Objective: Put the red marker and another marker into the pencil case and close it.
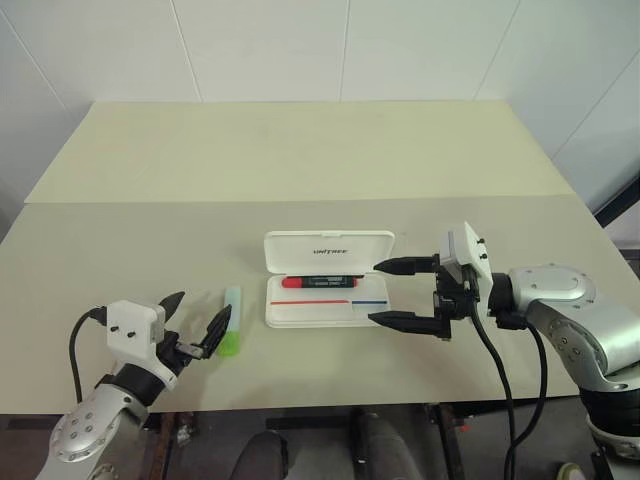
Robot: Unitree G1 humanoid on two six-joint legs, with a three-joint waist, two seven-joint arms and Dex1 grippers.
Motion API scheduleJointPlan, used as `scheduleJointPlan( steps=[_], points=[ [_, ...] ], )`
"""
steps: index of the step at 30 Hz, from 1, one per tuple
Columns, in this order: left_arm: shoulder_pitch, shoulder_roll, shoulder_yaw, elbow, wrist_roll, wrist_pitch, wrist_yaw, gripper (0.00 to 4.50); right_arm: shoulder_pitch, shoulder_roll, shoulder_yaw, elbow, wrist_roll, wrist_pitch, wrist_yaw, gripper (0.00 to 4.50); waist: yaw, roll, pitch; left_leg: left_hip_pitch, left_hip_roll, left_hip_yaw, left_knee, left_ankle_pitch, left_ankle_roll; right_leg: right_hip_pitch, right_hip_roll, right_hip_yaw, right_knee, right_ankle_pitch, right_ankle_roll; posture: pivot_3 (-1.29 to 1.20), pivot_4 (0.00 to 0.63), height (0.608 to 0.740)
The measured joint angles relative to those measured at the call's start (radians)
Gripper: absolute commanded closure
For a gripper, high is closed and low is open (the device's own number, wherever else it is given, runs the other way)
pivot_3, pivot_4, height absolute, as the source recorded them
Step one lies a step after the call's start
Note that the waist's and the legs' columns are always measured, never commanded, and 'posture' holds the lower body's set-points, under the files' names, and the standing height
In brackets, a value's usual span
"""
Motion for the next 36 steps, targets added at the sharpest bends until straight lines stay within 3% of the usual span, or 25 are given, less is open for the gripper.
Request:
scheduleJointPlan(
  steps=[11,17,23,36],
  points=[
    [-0.027,-0.015,-0.066,0.013,0.015,0.048,0.032,0.0,0.234,-0.009,-0.166,-0.045,0.095,-0.081,0.04,0.08,-0.001,0.0,0.0,0.0,0.0,0.001,0.001,0.0,0.0,0.001,0.0,0.001,-0.001,0.0,0.0,0.0,0.15,0.74],
    [-0.054,-0.023,-0.102,0.036,0.03,0.109,0.067,0.0,0.457,-0.054,-0.213,-0.048,0.055,-0.186,0.12,0.08,0.0,-0.001,0.0,0.006,0.0,0.001,0.0,0.0,0.0,0.007,0.001,0.001,-0.002,-0.003,-0.005,0.0,0.15,0.74],
    [-0.064,-0.023,-0.128,0.047,0.044,0.128,0.075,0.0,0.569,-0.068,-0.27,-0.046,0.046,-0.227,0.149,0.08,-0.006,-0.001,0.0,0.012,0.006,0.0,0.0,-0.002,-0.002,0.021,0.01,0.001,-0.025,0.003,0.0,0.0,0.15,0.74],
    [-0.121,-0.014,-0.161,0.048,0.088,0.269,0.115,0.0,0.554,-0.072,-0.282,-0.036,0.042,-0.243,0.138,0.08,0.001,-0.002,-0.001,0.013,0.01,0.002,-0.002,-0.007,-0.006,0.017,0.013,0.005,-0.016,-0.002,-0.007,0.0,0.15,0.74]
  ],
)
